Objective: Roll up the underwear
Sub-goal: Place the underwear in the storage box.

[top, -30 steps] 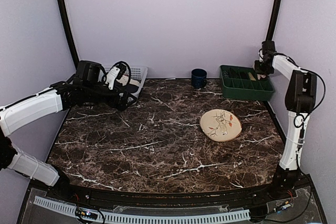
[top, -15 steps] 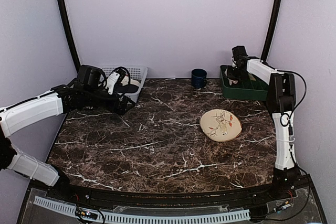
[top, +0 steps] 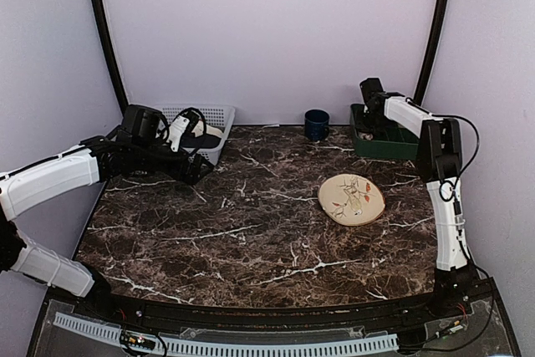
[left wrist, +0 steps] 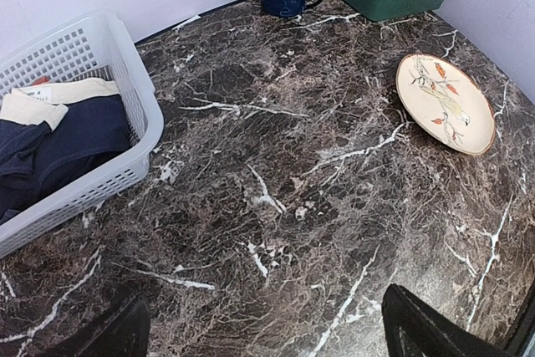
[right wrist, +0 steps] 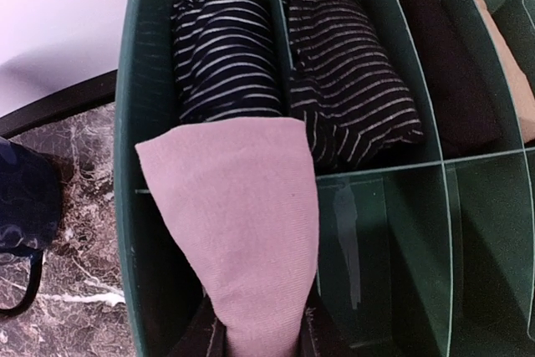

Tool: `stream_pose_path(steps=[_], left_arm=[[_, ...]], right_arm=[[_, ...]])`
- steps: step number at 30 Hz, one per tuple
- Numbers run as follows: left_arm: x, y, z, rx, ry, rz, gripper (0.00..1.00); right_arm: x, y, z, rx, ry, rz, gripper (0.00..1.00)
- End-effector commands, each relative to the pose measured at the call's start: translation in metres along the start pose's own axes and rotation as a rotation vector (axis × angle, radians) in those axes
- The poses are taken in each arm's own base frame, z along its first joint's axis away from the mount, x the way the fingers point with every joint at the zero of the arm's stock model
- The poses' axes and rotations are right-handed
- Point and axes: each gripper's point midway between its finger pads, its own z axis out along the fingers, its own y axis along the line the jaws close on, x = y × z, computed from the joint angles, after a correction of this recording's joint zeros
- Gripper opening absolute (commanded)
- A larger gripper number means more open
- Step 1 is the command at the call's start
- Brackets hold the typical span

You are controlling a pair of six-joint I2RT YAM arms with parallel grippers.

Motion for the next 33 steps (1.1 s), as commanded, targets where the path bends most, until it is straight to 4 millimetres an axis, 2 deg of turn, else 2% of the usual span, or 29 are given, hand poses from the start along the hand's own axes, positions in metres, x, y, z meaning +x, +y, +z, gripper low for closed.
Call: stream_pose_path(steps=[1, 7, 12, 15, 16, 18, 22, 25, 33], left_arm=[[0.002, -0.001, -0.008, 0.000, -0.002, -0.014, 0.99], [0.003, -0.002, -0.009, 0.005, -0.004, -0.023, 0.99], [0.003, -0.005, -0.011, 0.020, -0.007, -0.034, 0.99], [0.006, -0.006, -0.011, 0.025, 0.000, -0.037, 0.99], [0.006, -0.006, -0.011, 0.026, 0.000, -0.038, 0.99], [0.007, -0.006, -0.010, 0.028, 0.002, -0.038, 0.99], [0.007, -0.006, -0.010, 0.025, 0.003, -0.034, 0.99], [0.006, -0.006, -0.010, 0.025, 0.002, -0.031, 0.99], [0.002, -0.006, -0.009, 0.026, -0.010, -0.023, 0.99]], right_arm=[[0.028, -0.003, 0.000, 0.020, 0.122, 0.004, 0.00], [0.053, -0.018, -0.003, 0.029, 0.235, -0.003, 0.00], [0.055, -0.029, -0.011, 0.029, 0.265, -0.004, 0.00], [0.054, -0.028, -0.007, -0.004, 0.271, 0.005, 0.00], [0.056, -0.027, -0.003, -0.015, 0.277, 0.010, 0.03], [0.058, -0.023, 0.003, -0.029, 0.288, 0.016, 0.15], [0.046, -0.016, -0.001, -0.058, 0.246, 0.030, 0.36], [0.034, -0.014, -0.008, -0.062, 0.204, 0.032, 0.43], [0.010, -0.011, -0.027, -0.081, 0.132, 0.038, 0.51]])
